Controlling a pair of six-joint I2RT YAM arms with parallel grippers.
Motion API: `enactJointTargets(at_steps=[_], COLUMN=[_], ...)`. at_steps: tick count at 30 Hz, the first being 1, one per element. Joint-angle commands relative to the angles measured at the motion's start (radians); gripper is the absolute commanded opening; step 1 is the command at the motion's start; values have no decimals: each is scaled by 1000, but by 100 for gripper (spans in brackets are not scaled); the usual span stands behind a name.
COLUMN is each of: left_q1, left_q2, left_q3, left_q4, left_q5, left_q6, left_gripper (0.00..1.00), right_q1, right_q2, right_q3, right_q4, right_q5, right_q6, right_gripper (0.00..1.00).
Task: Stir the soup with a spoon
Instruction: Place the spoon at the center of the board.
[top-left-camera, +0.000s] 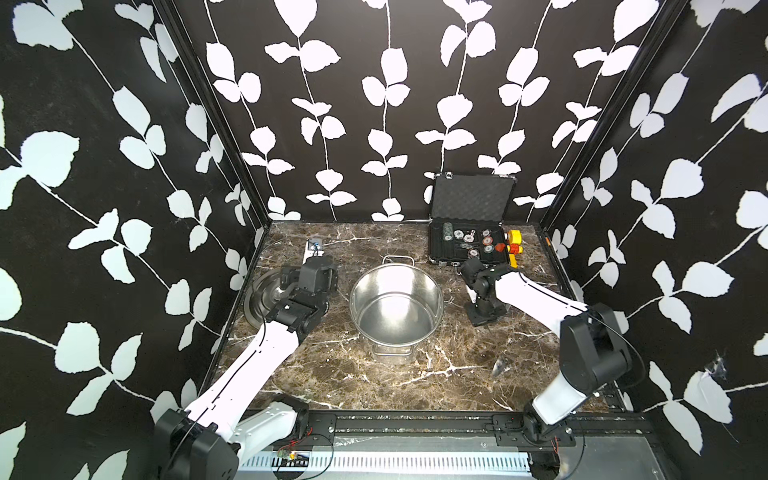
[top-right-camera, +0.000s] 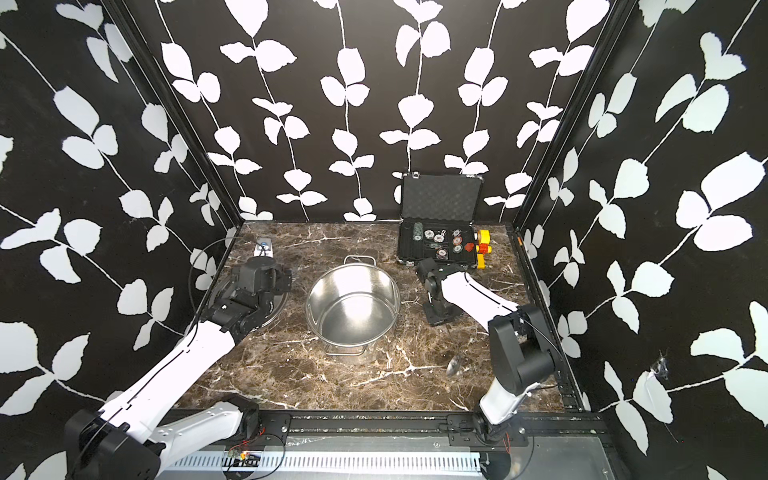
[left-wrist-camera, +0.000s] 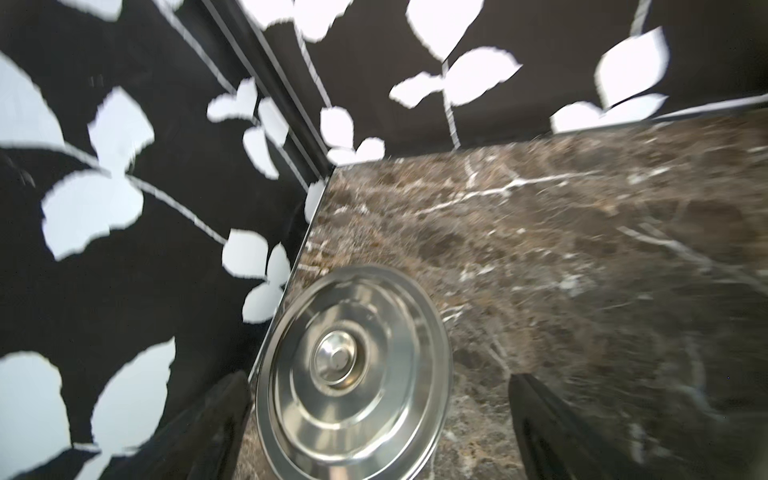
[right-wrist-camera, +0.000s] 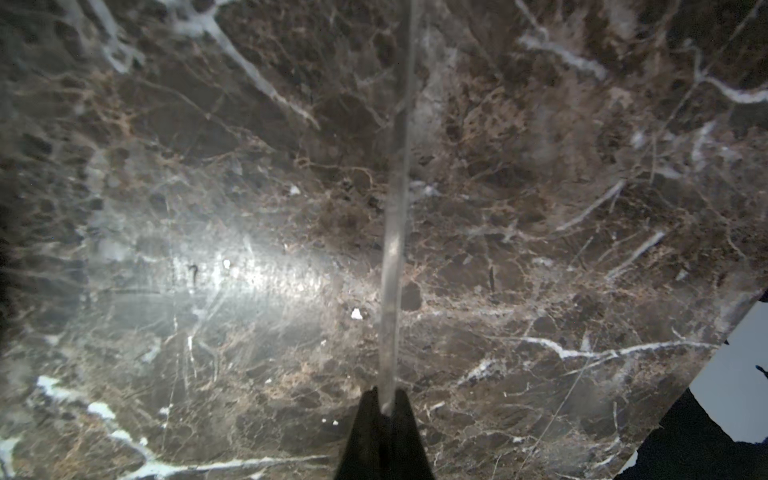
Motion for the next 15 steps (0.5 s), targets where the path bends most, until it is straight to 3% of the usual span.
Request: enactJointTargets(at_steps=[1,8,15], left_q1=[41,51,62], left_q2=[20,87,97], left_q3=[-36,-123,-198], left_q4=[118,247,356], left_q5=[20,-27,-54], left_q6=[-63,-20,26], left_gripper=[99,99,99], right_q1=[7,7,7], right_q2=[40,123,127], right_q3=[16,13,-21], right_q4=[55,135,178], right_q5=[31,34,-12], right_q6=[9,38,42], right_gripper=[3,6,23])
